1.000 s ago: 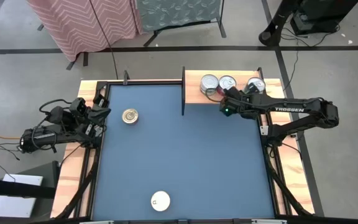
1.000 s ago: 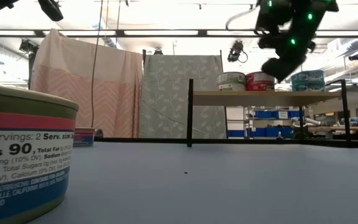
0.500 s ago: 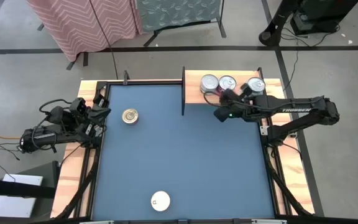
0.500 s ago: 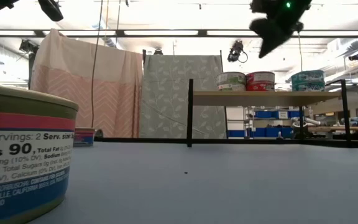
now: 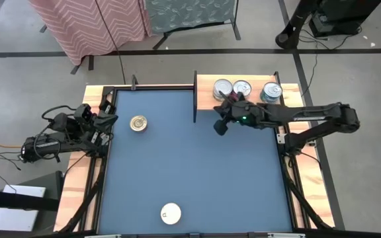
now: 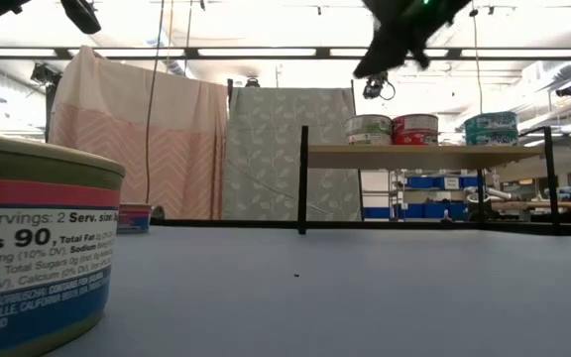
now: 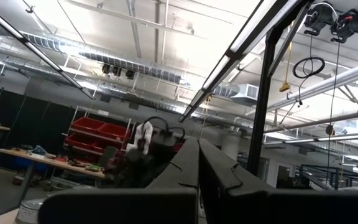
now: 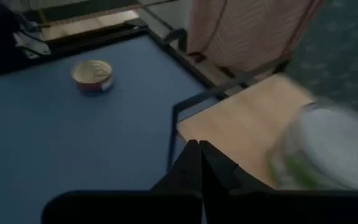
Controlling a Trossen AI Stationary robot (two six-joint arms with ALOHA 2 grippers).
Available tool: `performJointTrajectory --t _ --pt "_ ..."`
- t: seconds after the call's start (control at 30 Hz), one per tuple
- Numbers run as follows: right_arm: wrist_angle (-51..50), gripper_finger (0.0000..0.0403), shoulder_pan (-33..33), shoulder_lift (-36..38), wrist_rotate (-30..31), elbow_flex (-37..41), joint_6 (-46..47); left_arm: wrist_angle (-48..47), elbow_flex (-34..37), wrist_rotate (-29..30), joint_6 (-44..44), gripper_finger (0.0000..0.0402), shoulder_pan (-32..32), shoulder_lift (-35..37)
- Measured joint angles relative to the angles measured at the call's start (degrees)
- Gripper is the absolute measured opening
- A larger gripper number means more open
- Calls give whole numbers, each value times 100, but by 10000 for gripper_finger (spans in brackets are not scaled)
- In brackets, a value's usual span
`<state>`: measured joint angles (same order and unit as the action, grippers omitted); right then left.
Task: Stack canned seafood by type on shelf
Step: Adjust the stacked tuna cans on the shelf
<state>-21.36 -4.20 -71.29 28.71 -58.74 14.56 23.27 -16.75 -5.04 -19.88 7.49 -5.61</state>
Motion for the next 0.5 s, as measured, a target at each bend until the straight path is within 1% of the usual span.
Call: performJointTrajectory --t 0.03,0.1,0.2,0.27,0.37,0.5 --pt "249 2 -89 -97 -159 146 31 -2 0 -6 0 4 0 0" --pt "710 2 -228 -415 -282 370 75 0 0 -29 0 4 0 0" --pt "1420 2 -333 -989 -175 375 20 6 0 -61 -16 4 0 0" --pt "2178 2 -346 -1343 -89 273 -126 25 0 -61 -26 4 0 0" --pt "2824 2 -307 -1858 341 84 -264 113 0 -61 -26 4 0 0" --pt "2983 2 -263 -2378 1140 -174 -279 168 0 -61 -28 4 0 0"
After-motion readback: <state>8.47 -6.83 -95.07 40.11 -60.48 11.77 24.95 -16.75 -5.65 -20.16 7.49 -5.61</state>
